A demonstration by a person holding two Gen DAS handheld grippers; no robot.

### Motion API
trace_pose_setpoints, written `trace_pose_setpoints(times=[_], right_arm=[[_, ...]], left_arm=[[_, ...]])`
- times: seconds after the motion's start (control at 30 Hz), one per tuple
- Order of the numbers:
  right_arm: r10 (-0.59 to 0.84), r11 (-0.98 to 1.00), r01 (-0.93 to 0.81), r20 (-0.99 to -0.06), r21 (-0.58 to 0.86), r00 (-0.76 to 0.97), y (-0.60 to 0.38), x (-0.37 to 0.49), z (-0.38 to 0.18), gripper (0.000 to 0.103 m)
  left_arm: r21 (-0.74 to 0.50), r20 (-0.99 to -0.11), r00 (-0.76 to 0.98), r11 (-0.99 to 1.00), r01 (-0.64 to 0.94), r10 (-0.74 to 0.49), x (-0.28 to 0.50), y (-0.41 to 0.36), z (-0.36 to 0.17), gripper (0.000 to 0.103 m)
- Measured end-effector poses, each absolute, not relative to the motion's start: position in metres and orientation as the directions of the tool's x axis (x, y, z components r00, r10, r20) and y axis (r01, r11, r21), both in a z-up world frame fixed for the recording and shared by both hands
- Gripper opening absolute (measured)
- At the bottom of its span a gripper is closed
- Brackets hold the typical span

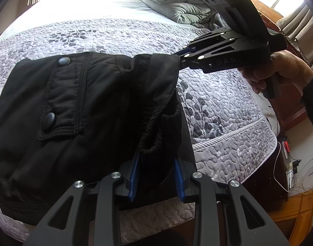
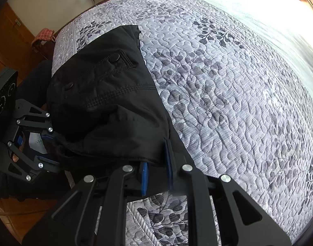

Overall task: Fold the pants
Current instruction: 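Lower the folded pants onto the bedspread and open both tools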

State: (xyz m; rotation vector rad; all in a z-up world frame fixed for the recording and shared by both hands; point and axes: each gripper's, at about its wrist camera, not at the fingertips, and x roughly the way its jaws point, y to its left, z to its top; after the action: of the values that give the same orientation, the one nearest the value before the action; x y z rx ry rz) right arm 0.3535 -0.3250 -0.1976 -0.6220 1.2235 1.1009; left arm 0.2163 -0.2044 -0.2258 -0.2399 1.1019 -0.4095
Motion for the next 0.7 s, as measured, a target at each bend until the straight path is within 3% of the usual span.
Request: trace_pose_setpoints(times=[0.13, 0.57, 0.7], right_arm=[[0.320, 0.399, -0.901, -0.947, 0.172, -0.039, -0.333, 0.355, -0.200, 0.022], [0.324, 0.491, -0.854, -0.946, 0.173, -0.005, -0.356, 0.351, -0.204, 0.028], [0.356, 0.653, -0.727, -0.933, 0.214, 0.045, -0.382, 0.360, -0.200, 0.070]], left_arm=[[-0.377, -0.819, 0.385, 0.905, 0.199, -0.426, 0.216, -0.208, -0.231, 0.030], [-0.332, -0.834, 0.392, 0.921, 0.203, -0.387, 0.211, -0.214, -0.237, 0.032], [-0.333, -0.837, 0.380, 0.918, 0.214, -0.393, 0.210, -0.216, -0.237, 0.035]])
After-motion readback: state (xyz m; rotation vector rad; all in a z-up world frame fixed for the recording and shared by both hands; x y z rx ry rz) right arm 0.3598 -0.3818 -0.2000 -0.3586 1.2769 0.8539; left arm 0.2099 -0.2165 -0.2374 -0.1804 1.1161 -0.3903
